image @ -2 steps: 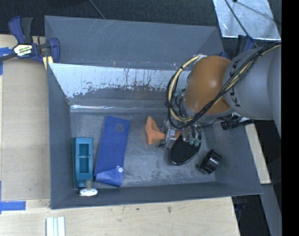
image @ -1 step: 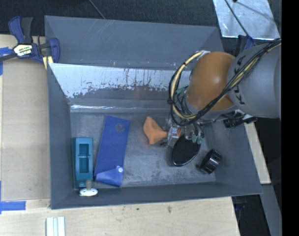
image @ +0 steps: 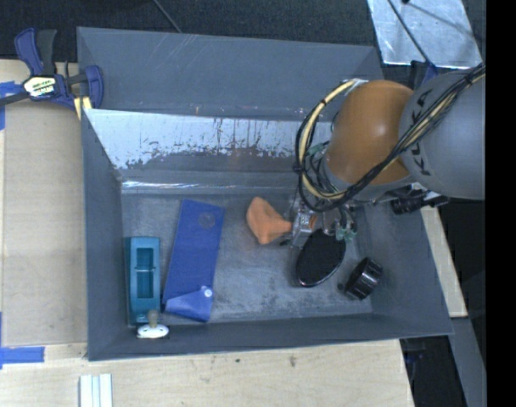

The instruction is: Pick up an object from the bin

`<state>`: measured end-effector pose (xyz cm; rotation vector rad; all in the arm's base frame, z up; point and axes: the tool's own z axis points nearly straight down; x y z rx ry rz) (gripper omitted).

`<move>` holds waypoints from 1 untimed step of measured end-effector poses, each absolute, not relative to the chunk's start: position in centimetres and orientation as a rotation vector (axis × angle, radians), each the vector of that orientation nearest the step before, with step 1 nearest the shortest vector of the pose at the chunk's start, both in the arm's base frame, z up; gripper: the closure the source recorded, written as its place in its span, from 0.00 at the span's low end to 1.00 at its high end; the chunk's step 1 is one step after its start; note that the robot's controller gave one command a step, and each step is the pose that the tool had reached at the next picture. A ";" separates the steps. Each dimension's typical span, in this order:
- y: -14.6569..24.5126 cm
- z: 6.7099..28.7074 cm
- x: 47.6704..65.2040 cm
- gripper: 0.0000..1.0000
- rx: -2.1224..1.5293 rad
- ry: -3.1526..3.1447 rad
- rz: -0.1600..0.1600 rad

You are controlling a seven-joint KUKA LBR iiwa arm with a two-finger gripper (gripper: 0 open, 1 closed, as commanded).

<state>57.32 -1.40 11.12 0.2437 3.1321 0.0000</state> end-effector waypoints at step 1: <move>-1.4 12.6 57.4 1.00 0.243 3.128 0.001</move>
Offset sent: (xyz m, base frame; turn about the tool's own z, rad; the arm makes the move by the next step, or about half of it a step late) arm 0.0000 0.0000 0.0794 0.0000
